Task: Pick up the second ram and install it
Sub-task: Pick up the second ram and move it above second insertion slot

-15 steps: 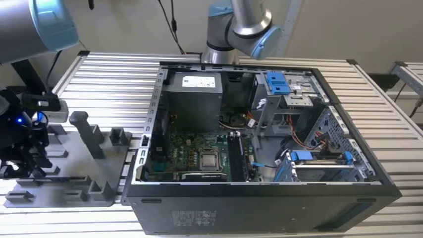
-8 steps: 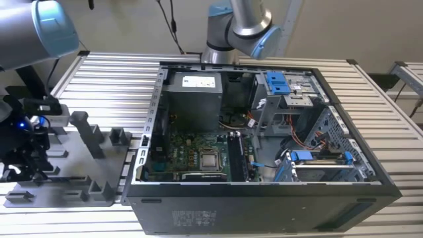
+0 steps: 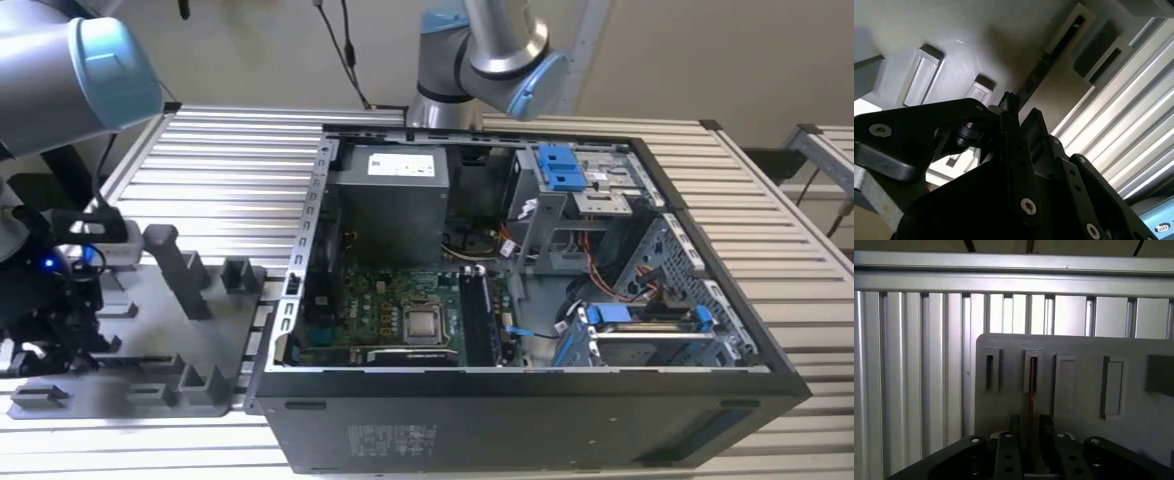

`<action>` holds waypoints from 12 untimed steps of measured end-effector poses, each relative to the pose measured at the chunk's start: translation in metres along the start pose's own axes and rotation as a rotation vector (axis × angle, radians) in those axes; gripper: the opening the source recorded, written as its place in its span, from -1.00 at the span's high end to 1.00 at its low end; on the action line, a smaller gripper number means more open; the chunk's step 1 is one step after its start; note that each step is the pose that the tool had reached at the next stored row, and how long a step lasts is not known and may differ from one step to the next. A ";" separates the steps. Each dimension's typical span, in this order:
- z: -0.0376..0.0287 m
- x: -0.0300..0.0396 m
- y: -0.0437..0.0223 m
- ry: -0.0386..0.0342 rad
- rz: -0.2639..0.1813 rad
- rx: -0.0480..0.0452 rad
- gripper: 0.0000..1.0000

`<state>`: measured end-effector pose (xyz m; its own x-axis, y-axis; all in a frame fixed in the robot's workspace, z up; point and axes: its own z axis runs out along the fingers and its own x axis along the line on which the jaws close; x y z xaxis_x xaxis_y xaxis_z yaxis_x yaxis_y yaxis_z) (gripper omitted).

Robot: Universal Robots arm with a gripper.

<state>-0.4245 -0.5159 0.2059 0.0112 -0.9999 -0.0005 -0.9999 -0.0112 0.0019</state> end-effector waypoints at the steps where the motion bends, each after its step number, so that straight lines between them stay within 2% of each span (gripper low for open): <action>1: 0.0013 0.0001 0.0000 0.0001 -0.002 0.0000 0.40; 8: 0.0091 0.0001 0.0000 0.0001 -0.007 0.0002 0.40; 12: 0.0113 0.0001 0.0000 0.0003 -0.009 0.0050 0.40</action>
<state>-0.4245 -0.5160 0.1946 0.0206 -0.9998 -0.0002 -0.9998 -0.0206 -0.0031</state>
